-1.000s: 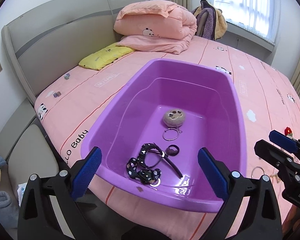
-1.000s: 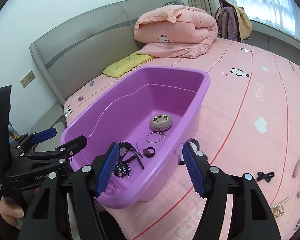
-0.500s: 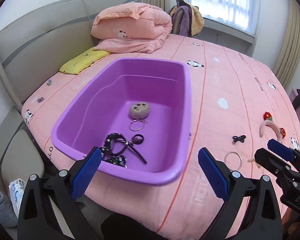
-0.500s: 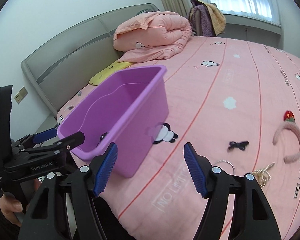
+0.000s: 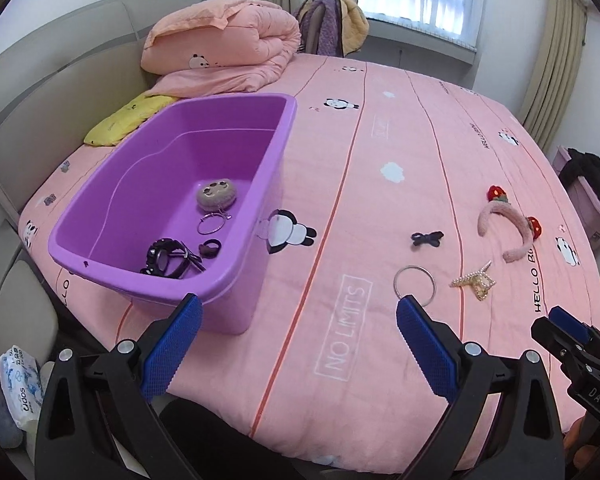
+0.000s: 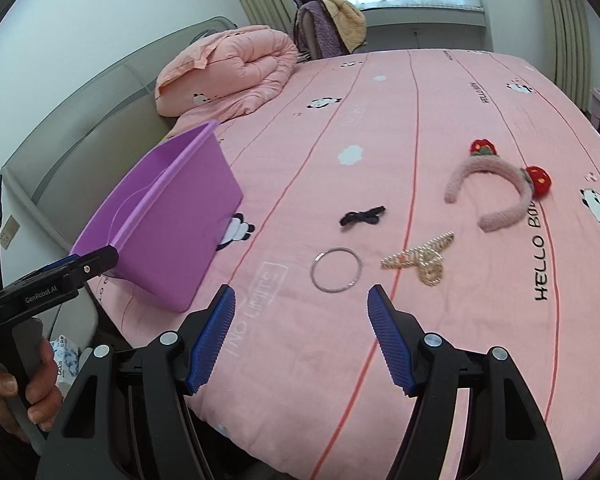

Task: Organize jewelry
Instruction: 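Move both tools back from the tub toward the bangle and hair claw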

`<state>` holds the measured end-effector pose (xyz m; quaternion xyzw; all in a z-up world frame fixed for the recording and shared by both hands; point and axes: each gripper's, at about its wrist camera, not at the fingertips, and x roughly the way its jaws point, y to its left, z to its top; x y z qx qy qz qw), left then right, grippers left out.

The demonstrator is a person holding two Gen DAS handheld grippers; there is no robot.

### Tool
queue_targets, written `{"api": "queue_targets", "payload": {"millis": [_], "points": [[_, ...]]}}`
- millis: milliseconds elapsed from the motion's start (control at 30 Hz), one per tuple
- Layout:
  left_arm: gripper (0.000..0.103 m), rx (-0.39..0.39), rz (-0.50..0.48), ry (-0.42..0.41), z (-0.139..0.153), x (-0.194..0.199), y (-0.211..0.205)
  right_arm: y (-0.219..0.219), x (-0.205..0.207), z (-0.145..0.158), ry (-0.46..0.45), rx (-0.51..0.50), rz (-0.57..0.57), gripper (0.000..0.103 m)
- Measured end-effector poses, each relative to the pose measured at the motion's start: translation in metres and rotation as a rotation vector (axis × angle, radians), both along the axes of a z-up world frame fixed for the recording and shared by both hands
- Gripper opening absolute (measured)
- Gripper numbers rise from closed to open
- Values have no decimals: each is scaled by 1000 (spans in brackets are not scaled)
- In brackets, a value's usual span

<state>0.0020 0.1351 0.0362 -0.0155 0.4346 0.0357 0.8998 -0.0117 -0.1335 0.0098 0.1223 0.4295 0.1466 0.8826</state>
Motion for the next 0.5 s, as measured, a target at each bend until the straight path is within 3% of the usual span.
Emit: {"api": "queue_targets", "payload": {"millis": [500], "points": [[96, -17, -96, 91, -61, 14, -83, -78, -9, -44, 62, -40, -149, 66]]}}
